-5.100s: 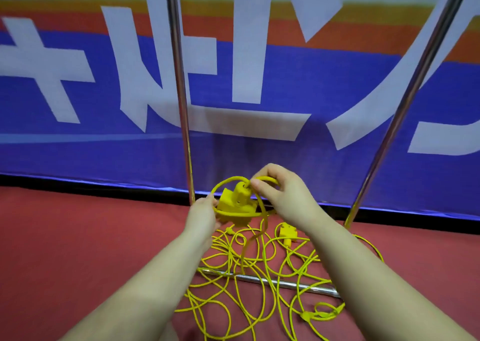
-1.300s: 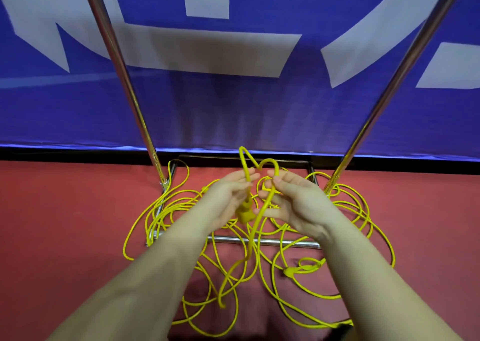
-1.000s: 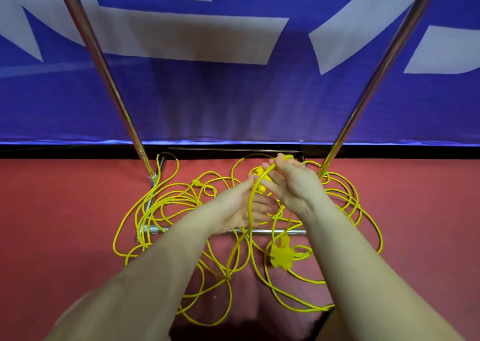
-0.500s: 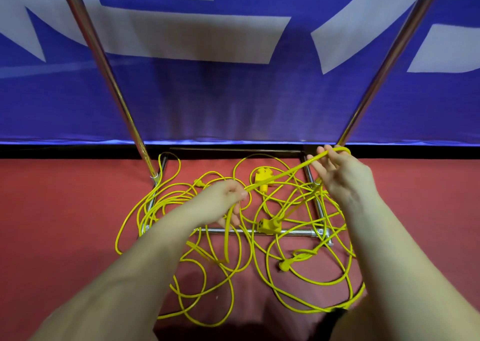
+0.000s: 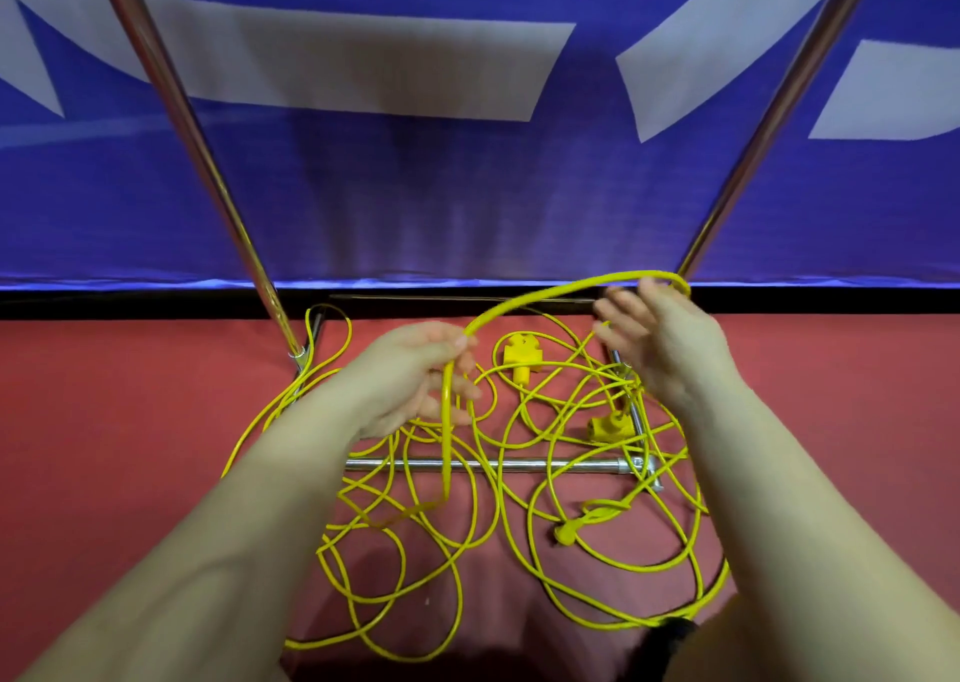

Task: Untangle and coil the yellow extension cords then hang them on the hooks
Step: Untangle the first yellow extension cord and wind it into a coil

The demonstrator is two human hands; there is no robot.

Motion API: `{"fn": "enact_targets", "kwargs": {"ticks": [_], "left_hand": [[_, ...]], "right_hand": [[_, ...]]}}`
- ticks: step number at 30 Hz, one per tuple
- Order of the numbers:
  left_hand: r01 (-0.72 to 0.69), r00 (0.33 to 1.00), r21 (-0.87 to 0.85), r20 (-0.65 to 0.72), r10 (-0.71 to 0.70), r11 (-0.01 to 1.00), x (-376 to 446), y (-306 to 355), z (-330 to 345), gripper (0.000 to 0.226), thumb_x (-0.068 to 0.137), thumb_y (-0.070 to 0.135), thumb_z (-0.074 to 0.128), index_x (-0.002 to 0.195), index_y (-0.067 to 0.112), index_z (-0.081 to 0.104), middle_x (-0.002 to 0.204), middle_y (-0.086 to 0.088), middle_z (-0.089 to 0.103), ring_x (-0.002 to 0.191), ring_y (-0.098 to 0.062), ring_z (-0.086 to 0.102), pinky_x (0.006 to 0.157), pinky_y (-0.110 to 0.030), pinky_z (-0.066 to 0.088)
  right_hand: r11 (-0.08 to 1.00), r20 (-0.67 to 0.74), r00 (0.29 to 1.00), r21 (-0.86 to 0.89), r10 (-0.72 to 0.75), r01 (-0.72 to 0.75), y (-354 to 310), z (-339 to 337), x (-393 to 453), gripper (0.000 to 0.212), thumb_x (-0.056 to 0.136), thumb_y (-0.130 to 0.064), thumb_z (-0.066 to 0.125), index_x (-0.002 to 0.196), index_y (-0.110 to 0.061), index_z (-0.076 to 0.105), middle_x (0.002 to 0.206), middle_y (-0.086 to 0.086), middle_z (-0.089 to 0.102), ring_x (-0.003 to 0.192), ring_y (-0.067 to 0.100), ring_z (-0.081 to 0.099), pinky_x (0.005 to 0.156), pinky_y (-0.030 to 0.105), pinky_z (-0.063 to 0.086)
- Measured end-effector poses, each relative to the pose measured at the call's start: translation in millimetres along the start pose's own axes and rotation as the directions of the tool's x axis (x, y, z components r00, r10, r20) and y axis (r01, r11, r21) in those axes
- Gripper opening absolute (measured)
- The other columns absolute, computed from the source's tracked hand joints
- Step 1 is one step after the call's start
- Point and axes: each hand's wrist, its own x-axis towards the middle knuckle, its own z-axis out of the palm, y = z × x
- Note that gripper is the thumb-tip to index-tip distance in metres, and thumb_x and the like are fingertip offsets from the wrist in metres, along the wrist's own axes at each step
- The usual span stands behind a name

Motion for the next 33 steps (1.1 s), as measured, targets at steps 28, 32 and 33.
{"fn": "enact_targets", "kwargs": {"ticks": [28, 32, 33], "left_hand": [[0.016, 0.995, 0.055, -0.096, -0.011, 0.998, 18.2, -21.1, 1.0, 0.021, 0.1, 0.019, 0.036, 0.089, 0.012, 0.053, 0.078, -0.006, 0.066, 0.06, -0.013, 0.07, 0.057, -0.024, 0.056], [-0.095, 0.98, -0.378, -0.201, 0.019, 0.921, 21.4, -9.4, 5.9, 0.018, 0.099, 0.015, 0.036, 0.093, 0.009, 0.052, 0.086, -0.008, 0.062, 0.062, -0.014, 0.07, 0.055, -0.023, 0.057], [-0.109, 0.98, -0.413, -0.198, 0.027, 0.904, 22.8, -8.4, 5.7, 0.017, 0.099, 0.013, 0.036, 0.097, 0.009, 0.052, 0.091, -0.009, 0.063, 0.068, -0.016, 0.07, 0.059, -0.024, 0.058]], "right_hand": [[0.852, 0.315, 0.92, -0.522, 0.235, -0.039, 20.7, 7.6, -13.3, 0.031, 0.089, -0.031, 0.058, 0.117, -0.019, 0.054, 0.109, 0.001, 0.062, 0.098, 0.013, 0.062, 0.08, 0.029, 0.052], [0.615, 0.55, 0.699, -0.763, 0.457, 0.198, 52.1, 16.8, -34.3, 0.016, 0.088, -0.01, 0.061, 0.101, -0.019, 0.058, 0.088, -0.001, 0.064, 0.085, 0.011, 0.058, 0.081, 0.026, 0.043], [0.622, 0.568, 0.701, -0.75, 0.431, 0.225, 55.2, 18.8, -34.6, 0.015, 0.089, -0.005, 0.058, 0.096, -0.018, 0.056, 0.086, 0.002, 0.063, 0.083, 0.014, 0.058, 0.079, 0.028, 0.044]]}}
